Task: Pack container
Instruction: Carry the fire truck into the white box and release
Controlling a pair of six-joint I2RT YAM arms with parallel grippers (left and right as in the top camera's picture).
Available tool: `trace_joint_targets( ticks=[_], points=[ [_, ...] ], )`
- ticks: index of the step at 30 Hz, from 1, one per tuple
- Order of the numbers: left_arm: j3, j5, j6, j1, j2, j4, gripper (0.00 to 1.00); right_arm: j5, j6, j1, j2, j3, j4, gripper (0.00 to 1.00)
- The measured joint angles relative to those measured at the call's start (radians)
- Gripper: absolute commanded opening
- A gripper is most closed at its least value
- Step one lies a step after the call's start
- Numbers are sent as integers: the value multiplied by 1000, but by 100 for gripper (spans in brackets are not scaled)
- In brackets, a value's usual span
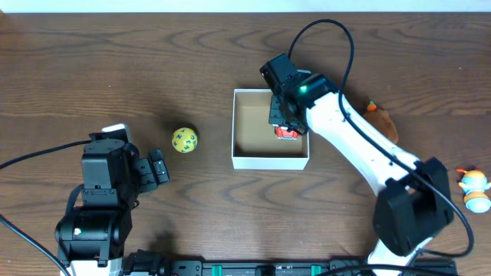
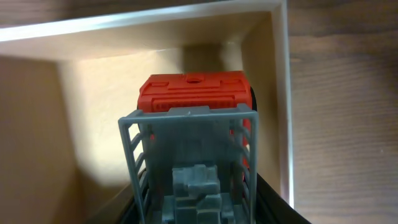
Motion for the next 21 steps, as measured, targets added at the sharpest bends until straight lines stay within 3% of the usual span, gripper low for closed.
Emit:
trace_joint_targets(
  ticks=[6,14,16,21],
  points=[
    [0,0,0,0,0,0,98,3,0,-13,85,0,7,31],
    [0,0,0,0,0,-6,98,14,-6,-13,124,3,31,51],
    [0,0,0,0,0,-10,98,14,-17,-13,127,3,36,64],
    [0,0,0,0,0,-12,98,12,-74,-13,127,14,24,74]
  ],
)
